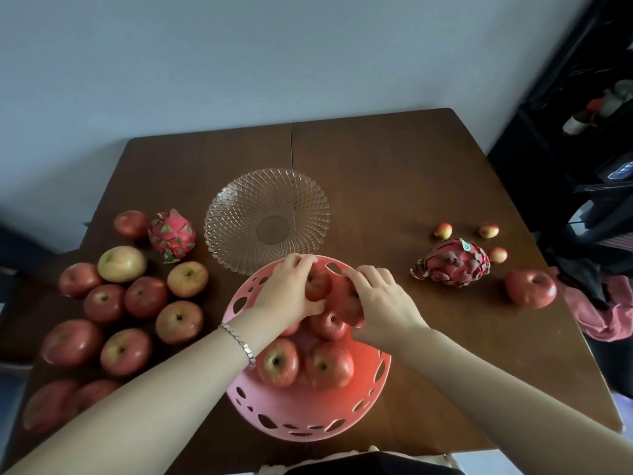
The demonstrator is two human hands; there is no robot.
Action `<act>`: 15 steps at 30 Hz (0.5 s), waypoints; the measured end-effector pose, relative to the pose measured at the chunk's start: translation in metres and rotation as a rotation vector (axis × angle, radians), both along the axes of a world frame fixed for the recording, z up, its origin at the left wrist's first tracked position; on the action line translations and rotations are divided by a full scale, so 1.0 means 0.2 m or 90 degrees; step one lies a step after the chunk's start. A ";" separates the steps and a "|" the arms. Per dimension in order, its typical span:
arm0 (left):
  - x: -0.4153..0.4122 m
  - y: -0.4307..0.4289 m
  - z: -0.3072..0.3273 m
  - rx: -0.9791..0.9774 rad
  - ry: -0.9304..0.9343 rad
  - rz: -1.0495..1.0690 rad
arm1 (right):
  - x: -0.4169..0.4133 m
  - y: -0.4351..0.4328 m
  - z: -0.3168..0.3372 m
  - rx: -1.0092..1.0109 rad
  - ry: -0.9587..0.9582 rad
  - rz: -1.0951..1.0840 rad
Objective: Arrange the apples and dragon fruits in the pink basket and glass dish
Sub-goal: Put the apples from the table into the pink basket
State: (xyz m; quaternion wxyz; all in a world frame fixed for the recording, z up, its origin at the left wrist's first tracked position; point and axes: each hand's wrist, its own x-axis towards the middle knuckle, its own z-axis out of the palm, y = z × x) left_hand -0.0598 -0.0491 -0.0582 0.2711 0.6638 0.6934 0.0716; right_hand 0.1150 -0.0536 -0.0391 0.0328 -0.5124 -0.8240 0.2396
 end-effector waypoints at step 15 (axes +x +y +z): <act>0.26 -0.11 0.04 0.061 0.114 -0.152 | 0.08 0.03 -0.11 -0.078 0.040 -0.028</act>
